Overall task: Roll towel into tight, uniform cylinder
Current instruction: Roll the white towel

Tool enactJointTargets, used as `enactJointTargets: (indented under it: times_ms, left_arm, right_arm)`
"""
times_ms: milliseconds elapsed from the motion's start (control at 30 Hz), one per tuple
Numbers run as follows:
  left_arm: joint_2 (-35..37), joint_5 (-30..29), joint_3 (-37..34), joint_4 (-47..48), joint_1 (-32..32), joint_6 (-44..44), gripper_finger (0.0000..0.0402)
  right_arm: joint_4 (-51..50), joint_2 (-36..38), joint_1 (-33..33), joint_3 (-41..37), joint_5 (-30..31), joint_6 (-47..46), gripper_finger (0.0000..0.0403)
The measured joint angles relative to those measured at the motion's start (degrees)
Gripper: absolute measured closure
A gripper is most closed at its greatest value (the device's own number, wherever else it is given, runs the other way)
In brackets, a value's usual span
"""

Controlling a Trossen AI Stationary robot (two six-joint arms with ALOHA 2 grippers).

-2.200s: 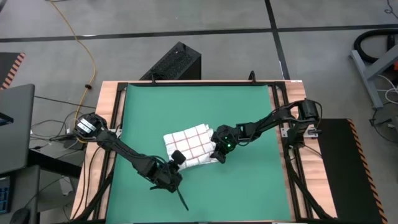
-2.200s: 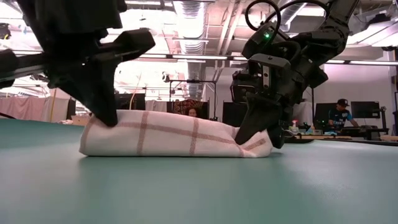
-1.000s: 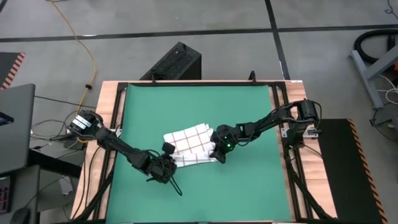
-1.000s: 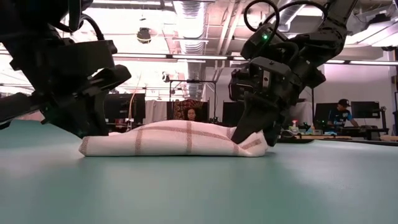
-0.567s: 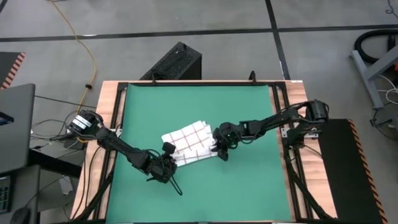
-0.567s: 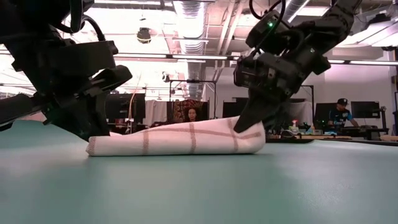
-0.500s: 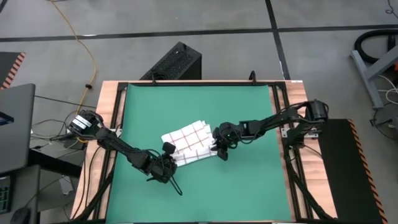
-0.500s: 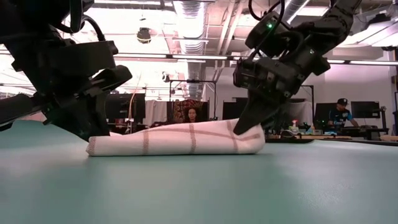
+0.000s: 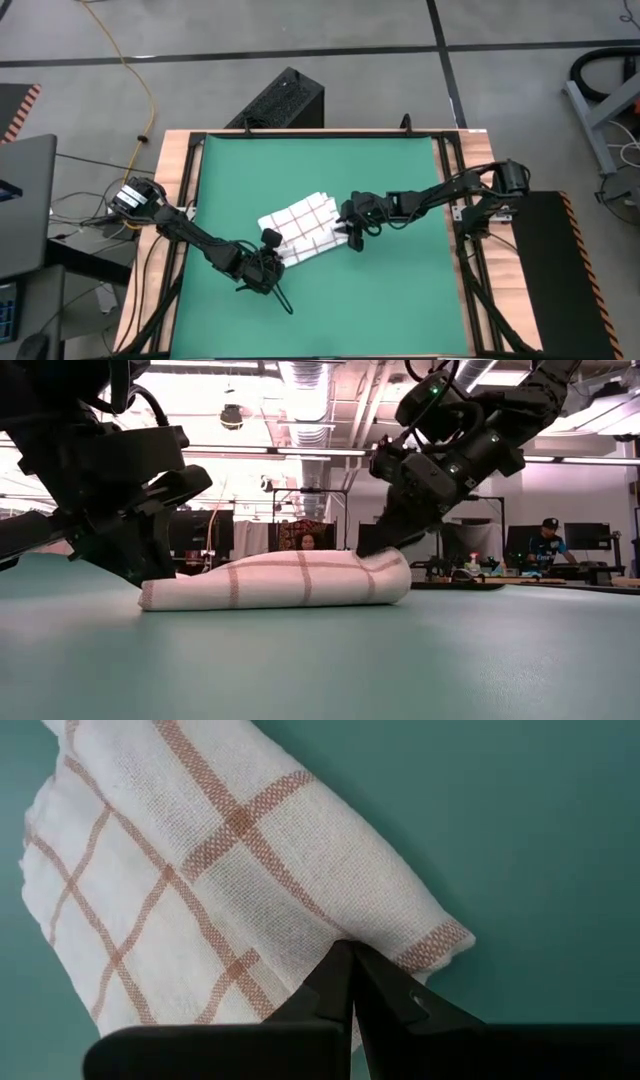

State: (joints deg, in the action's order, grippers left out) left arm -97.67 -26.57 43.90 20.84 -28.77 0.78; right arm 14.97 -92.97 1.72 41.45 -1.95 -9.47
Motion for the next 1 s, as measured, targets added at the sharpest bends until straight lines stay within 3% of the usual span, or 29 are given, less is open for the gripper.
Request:
enactJointTargets:
  times_ms: [400, 633, 800, 1000]
  left_arm:
    - [0.0, 0.1, 0.0, 0.6, -0.1, 2.5, 0.0401]
    - [0.0, 0.1, 0.0, 0.7, -0.1, 2.5, 0.0401]
    - [0.0, 0.1, 0.0, 0.7, -0.1, 2.5, 0.0401]
    - [0.0, 0.1, 0.0, 0.7, -0.1, 2.9, 0.0401]
  right_arm:
    - [6.2, 0.9, -1.8, 0.0, -1.2, 6.9, 0.0271]
    - [8.8, 4.9, -8.3, -1.7, -0.7, 12.8, 0.0328]
    - [10.5, 1.3, -8.3, -3.5, 1.7, 13.4, 0.0392]
    - [17.5, -5.1, -3.8, -3.3, 0.5, 13.8, 0.0372]
